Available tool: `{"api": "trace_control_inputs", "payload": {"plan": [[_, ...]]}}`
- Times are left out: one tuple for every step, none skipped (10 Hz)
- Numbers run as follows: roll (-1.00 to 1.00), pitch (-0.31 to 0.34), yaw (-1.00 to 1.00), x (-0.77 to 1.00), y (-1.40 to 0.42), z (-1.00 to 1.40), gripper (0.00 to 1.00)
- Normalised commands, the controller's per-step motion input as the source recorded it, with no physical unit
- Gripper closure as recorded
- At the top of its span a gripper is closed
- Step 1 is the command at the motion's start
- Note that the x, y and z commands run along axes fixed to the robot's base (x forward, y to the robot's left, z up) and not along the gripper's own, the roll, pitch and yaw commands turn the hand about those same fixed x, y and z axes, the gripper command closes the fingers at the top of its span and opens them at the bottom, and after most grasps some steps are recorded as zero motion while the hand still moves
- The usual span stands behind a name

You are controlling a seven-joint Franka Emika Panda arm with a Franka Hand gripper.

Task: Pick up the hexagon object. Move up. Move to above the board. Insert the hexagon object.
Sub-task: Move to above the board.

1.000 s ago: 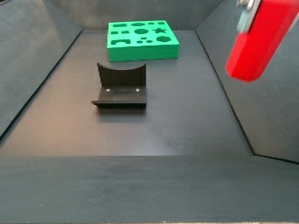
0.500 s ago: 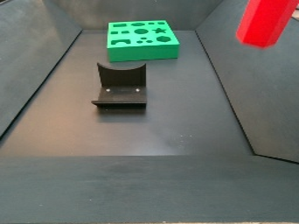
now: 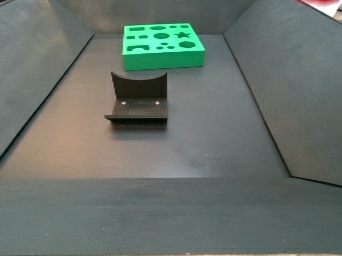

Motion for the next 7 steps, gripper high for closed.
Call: {"api": "trace_control_inputs", "payload": {"plan": [[0.06,0.088,0.03,0.0,-0.01,0.47,1.0],[0.06,0.088,0.03,0.0,-0.01,0.26,1.0],[0.0,0.369,-0.21,0.26,-1.0,-0.08,1.0],[0.02,0.332,-0.18,0.27,-1.0,-0.1,1.0],[0.01,0.29,-0.12,0.27,-1.0,-0.1,1.0],[-0.07,0.191,-0.06,0.27,-1.0,-0.09,1.0],[-0.04,0.143,-0.02,0.28,-1.0,-0.09,1.0]]}}
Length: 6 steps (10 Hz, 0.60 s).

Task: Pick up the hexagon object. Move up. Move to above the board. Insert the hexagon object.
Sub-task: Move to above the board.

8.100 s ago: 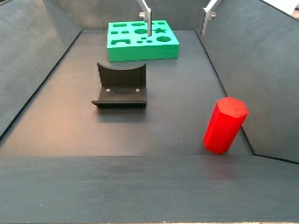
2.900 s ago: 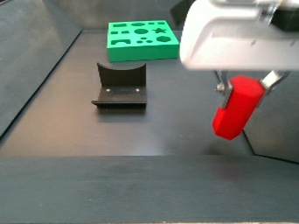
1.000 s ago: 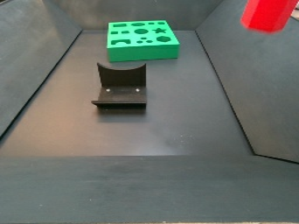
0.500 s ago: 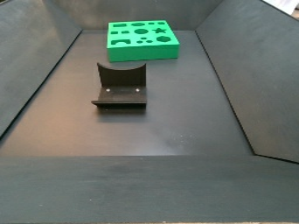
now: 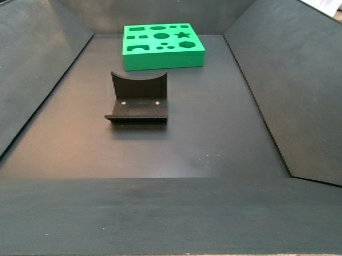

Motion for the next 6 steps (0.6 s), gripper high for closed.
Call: {"api": "trace_control_inputs", "payload": {"plan": [[-0.01,0.119,0.0,0.28,-1.0,-0.09,1.0],[-0.03,0.1,0.0,0.28,-1.0,-0.09,1.0],[-0.01,0.08,0.0,0.29,-1.0,-0.09,1.0],[-0.01,0.072,0.01,0.29,-1.0,-0.09,1.0],[-0.01,0.053,0.01,0.31,-1.0,-0.09,1.0],[-0.04,0.046,0.0,0.31,-1.0,-0.09,1.0]]}}
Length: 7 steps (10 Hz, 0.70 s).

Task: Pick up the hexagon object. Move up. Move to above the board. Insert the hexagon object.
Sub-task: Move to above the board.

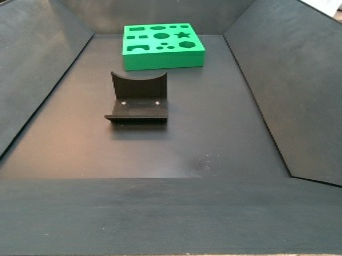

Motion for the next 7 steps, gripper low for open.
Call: {"api": "trace_control_inputs", "payload": {"plan": [[0.0,0.03,0.01,0.32,-1.0,-0.08,1.0],[0.0,0.023,0.01,0.32,-1.0,-0.08,1.0],[-0.01,0.021,0.01,0.34,-1.0,-0.08,1.0],[-0.02,0.023,0.0,0.34,-1.0,-0.08,1.0],[0.01,0.024,0.01,0.36,-1.0,-0.08,1.0],[0.0,0.027,0.01,0.38,-1.0,-0.08,1.0],[0.01,0.028,0.01,0.33,-0.77,-0.06,1.0]]}}
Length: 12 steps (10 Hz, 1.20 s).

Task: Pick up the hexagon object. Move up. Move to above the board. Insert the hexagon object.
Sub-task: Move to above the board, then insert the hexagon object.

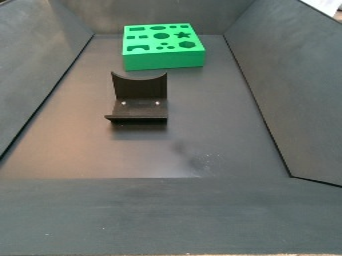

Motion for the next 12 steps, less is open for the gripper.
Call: {"api": "trace_control_inputs", "payload": {"plan": [[0.02,0.027,0.01,0.27,-0.6,-0.05,1.0],[0.05,0.019,0.01,0.15,-0.25,-0.01,1.0],[0.0,0.0,0.0,0.0,0.0,-0.03,1.0],[0.0,-0.043,0.05,0.0,0.0,-0.12,1.0],[0.0,-0.051,0.19,0.0,0.0,-0.25,1.0],[0.0,-0.069,0.29,0.01,0.0,-0.3,1.0],[0.0,-0.09,0.32,0.0,0.0,-0.29,1.0],[0.0,-0.099,0.31,0.0,0.0,-0.28,1.0],[0.0,-0.096,0.3,0.0,0.0,-0.29,1.0],[0.07,-0.087,0.28,0.0,0.0,-0.35,1.0],[0.12,-0.051,0.24,0.0,0.0,-0.26,1.0],[0.0,0.0,0.0,0.0,0.0,-0.05,1.0]]}}
